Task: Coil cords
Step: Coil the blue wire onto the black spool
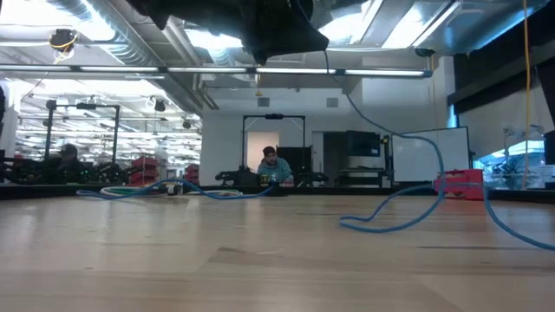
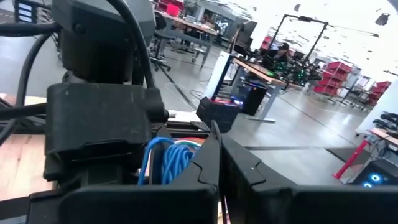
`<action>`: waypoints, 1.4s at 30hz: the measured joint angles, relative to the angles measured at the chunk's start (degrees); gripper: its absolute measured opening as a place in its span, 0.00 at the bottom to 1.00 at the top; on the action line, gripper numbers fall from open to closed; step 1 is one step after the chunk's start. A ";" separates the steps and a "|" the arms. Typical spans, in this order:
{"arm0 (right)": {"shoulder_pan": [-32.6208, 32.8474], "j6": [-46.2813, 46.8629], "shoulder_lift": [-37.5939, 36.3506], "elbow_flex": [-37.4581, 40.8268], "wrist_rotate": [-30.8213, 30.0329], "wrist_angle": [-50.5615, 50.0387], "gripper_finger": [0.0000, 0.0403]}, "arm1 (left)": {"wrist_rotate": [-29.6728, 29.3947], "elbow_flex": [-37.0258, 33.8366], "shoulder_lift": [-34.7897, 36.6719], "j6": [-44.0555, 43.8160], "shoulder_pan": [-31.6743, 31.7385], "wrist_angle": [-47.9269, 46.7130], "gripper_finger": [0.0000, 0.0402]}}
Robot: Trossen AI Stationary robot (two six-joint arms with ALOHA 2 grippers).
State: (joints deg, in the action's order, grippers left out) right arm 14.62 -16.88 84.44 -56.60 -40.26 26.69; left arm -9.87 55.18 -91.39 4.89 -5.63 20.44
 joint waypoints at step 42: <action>-0.01 4.72 -0.96 -1.79 0.67 2.56 0.01 | -14.33 -0.11 0.94 -1.01 -2.63 8.43 0.02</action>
State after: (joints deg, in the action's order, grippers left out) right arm 14.61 -12.16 83.48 -58.39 -39.59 29.26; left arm -24.20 55.07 -90.45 3.88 -8.26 28.86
